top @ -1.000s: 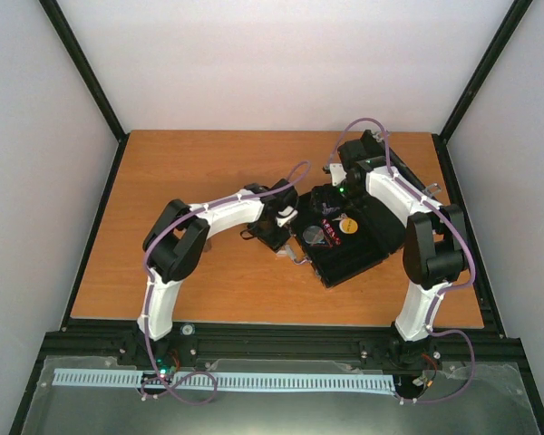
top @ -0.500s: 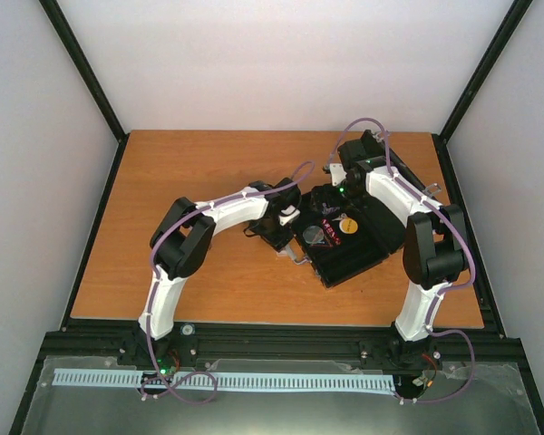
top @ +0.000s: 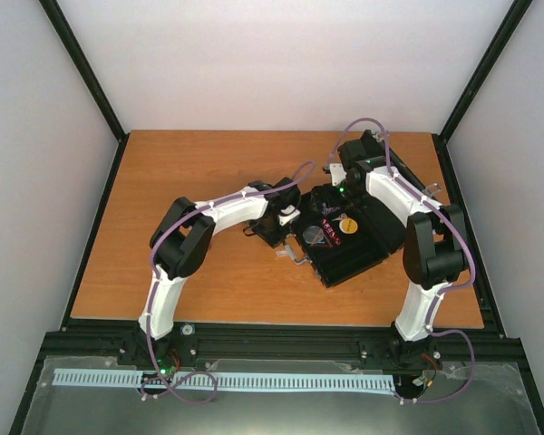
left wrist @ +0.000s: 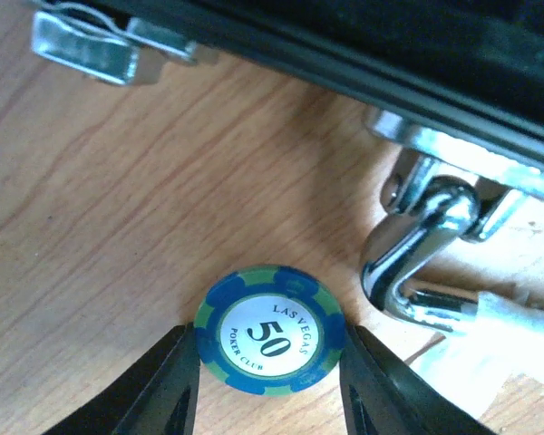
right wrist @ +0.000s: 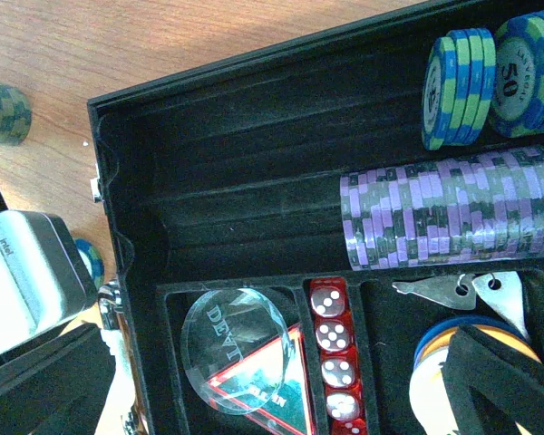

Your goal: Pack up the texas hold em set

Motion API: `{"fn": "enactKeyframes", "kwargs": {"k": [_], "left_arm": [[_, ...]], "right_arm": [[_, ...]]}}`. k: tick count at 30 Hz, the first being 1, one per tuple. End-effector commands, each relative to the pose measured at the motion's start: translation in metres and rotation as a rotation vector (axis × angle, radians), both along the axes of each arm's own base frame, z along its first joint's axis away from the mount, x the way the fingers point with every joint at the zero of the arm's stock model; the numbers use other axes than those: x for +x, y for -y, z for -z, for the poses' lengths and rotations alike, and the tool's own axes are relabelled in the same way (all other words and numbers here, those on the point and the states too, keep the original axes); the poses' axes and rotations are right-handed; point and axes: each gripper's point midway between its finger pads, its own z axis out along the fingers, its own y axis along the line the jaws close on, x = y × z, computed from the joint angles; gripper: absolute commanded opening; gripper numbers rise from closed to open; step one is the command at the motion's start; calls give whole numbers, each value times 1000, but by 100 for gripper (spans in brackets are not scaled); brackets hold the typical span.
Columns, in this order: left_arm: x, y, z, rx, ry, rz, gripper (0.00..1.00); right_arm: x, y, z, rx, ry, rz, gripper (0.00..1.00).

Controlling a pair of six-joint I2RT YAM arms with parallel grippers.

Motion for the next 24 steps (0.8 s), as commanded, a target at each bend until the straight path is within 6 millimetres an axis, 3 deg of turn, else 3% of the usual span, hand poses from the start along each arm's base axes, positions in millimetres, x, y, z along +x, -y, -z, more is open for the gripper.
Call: {"fn": "enactKeyframes", "kwargs": {"k": [1, 7, 18, 24], "left_arm": [[1, -7, 6, 27, -4, 2, 39], [5, -13, 0, 46, 29, -11, 38], [17, -10, -53, -10, 124, -35, 39], [14, -8, -68, -52, 133, -52, 42]], "right_arm": [[2, 2, -6, 10, 21, -1, 100], [3, 2, -7, 10, 24, 0, 100], [3, 3, -9, 5, 32, 8, 100], [3, 0, -13, 26, 35, 8, 100]]}}
